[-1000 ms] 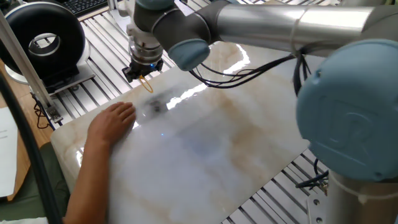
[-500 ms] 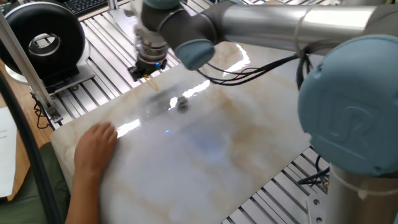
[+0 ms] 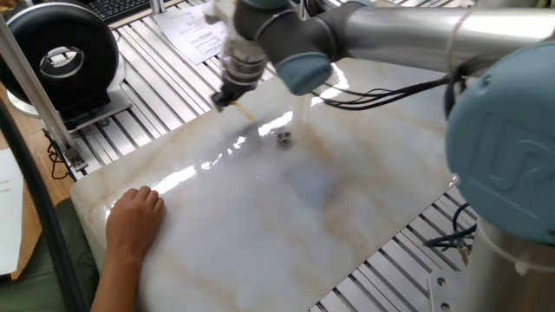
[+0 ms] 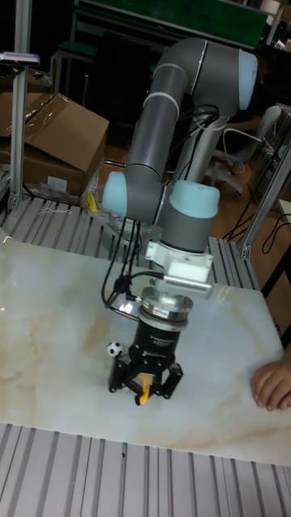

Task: Attach the bubble ring to the ball

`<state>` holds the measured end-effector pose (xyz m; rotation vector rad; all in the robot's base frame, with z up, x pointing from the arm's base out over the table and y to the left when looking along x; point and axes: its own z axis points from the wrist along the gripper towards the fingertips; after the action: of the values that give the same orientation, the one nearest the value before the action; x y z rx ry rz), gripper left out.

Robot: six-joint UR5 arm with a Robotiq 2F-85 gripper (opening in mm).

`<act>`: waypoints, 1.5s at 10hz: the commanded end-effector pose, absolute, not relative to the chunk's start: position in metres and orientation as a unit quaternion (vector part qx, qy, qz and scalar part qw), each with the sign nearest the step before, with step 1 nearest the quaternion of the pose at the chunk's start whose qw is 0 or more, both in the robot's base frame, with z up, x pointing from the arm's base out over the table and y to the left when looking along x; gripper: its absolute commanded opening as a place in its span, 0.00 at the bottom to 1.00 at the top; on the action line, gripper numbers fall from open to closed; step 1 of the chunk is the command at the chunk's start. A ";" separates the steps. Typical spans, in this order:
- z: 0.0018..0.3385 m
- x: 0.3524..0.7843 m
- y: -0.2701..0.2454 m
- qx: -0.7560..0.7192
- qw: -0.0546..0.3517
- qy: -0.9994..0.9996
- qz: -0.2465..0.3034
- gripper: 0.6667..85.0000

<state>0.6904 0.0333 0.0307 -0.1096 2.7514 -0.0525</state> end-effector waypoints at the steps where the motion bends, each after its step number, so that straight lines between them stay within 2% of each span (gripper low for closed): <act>1: 0.023 0.660 -0.023 -0.096 0.185 0.976 -0.061 0.01; 3: 0.024 0.649 -0.062 -0.128 0.189 0.967 -0.110 0.01; 7: 0.033 0.631 -0.088 -0.138 0.190 0.965 -0.119 0.01; 9: 0.031 0.650 -0.083 -0.134 0.239 0.959 -0.073 0.01; 11: 0.020 0.663 -0.097 -0.133 0.278 0.950 -0.055 0.01; 15: 0.026 0.645 -0.131 -0.150 0.251 0.954 -0.072 0.01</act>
<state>0.6504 -0.1111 0.0228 -0.4044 2.5960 -0.1914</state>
